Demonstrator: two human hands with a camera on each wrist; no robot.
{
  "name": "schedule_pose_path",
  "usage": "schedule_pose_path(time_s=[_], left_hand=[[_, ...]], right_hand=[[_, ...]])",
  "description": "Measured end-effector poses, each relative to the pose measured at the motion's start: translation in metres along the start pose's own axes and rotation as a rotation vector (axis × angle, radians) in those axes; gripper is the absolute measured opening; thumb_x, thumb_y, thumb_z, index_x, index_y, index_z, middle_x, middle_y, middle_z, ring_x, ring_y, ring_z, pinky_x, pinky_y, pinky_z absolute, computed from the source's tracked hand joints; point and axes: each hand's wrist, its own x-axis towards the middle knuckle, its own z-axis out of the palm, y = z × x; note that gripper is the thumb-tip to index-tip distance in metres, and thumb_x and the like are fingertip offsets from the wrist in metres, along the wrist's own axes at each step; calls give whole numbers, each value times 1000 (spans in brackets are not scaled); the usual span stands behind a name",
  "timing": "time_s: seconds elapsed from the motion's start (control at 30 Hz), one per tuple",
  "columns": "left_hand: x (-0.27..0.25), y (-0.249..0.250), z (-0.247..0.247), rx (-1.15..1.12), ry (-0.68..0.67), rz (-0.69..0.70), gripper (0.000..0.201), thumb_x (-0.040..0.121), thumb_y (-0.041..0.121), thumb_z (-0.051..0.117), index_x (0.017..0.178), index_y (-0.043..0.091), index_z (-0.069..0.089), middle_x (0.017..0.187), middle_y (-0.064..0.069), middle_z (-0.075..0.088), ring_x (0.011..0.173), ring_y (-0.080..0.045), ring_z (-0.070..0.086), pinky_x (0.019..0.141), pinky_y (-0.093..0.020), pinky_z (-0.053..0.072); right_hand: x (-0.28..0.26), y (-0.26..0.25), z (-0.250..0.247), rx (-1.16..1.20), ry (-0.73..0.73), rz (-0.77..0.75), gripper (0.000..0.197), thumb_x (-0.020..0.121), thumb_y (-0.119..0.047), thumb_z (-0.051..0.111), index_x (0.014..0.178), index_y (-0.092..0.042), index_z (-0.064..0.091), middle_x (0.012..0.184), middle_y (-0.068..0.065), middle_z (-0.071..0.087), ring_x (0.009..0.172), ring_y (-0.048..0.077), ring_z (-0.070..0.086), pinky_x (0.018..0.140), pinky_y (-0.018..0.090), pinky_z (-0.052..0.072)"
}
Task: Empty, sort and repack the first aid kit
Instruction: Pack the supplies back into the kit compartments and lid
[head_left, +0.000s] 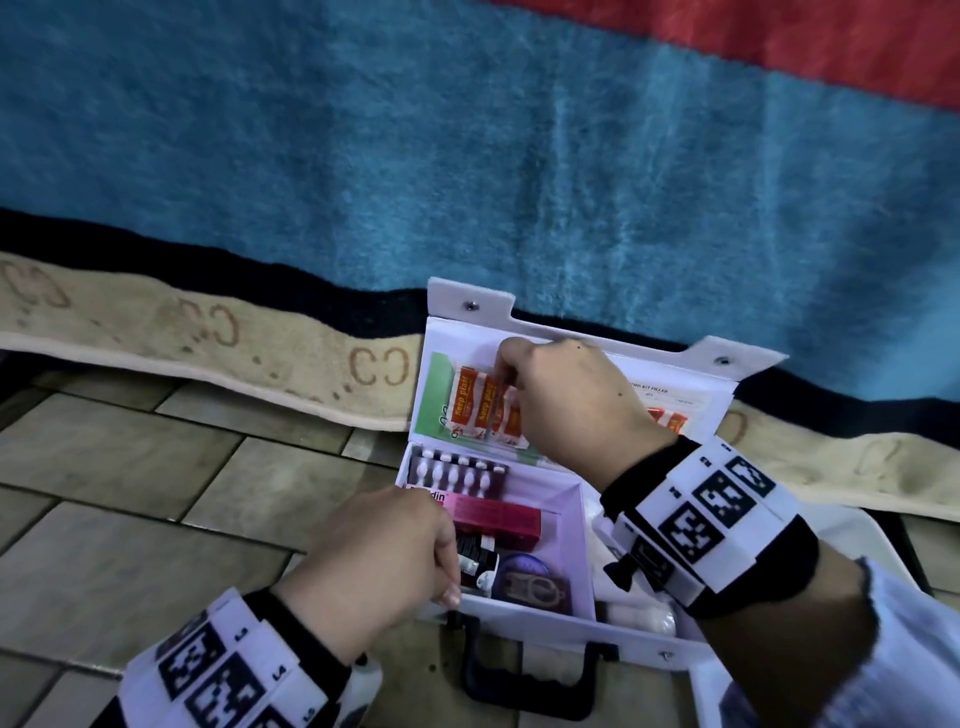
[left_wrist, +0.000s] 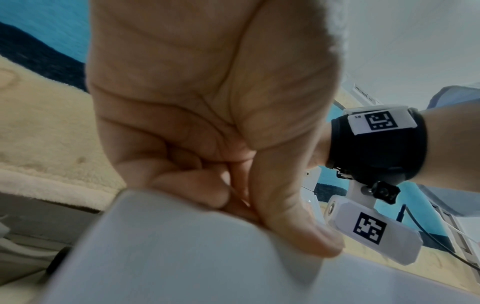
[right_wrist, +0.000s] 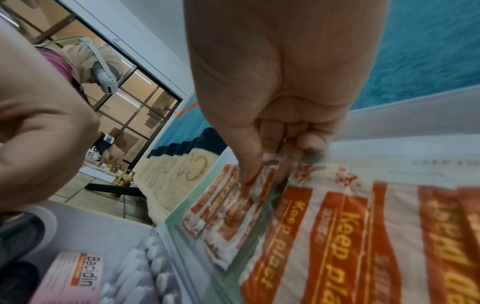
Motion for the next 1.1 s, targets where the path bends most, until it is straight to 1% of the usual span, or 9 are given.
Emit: schedule_pose_path(time_s=[0.13,0.3,0.4,0.6,0.7,0.77,0.9,1.0,1.1], left_hand=[[0,0,1,-19,3,-12,7,68,31,78,69,36,73,53,17,59,58,10,49,51,-12,32],[1,2,1,-14,-16,-20,7,66,31,80,67,33,73,59,18,62,68,5,56,59,-16,39],[-1,5,3,10,2,-24,9,68,29,79,64,31,71,59,18,63,67,4,58,57,-16,40],[-4,7,5,73,34,-22,15,69,32,79,60,30,67,62,18,62,66,4,56,53,-19,37],[-3,9,4,76,10,-3,14,69,31,80,61,29,68,60,18,61,62,5,54,49,-17,33],[-3,9,2,76,-18,9,13,68,29,81,62,27,70,57,18,61,61,5,55,47,-16,31],[1,6,0,46,-45,22,19,64,25,84,52,28,69,47,25,61,60,-5,63,52,-20,39],[3,3,3,15,-34,30,24,62,22,86,50,33,69,47,18,64,59,-11,65,59,-26,49],[2,0,7,10,3,46,32,59,21,87,51,44,67,47,17,64,56,-15,66,63,-33,55]], right_hand=[[-3,3,-2,29,97,95,22,82,-8,60,99,-20,55,96,4,68,90,29,64,67,28,37],[-18,20,-23,56,166,174,19,84,-12,55,100,-22,60,96,5,69,92,31,62,68,30,38],[-40,35,-42,127,176,247,17,80,-16,60,93,-26,61,87,3,69,90,29,62,74,34,51],[-128,77,-59,203,198,425,14,74,-18,71,76,-28,62,62,-6,62,68,21,60,69,34,52],[-182,100,-49,172,72,564,17,76,-22,73,75,-30,58,59,-9,60,60,10,54,64,29,46],[-218,109,-31,108,-152,643,17,77,-30,73,83,-32,58,65,-12,61,62,7,51,63,26,42],[-275,108,12,62,-546,630,25,79,-40,67,102,-30,64,101,-10,67,91,9,58,68,17,38],[-287,100,27,130,-535,599,34,82,-36,64,115,-27,59,113,-6,65,108,16,58,88,25,42],[-283,93,34,155,-480,642,51,82,-35,65,129,-28,47,120,0,62,112,20,56,92,30,42]])
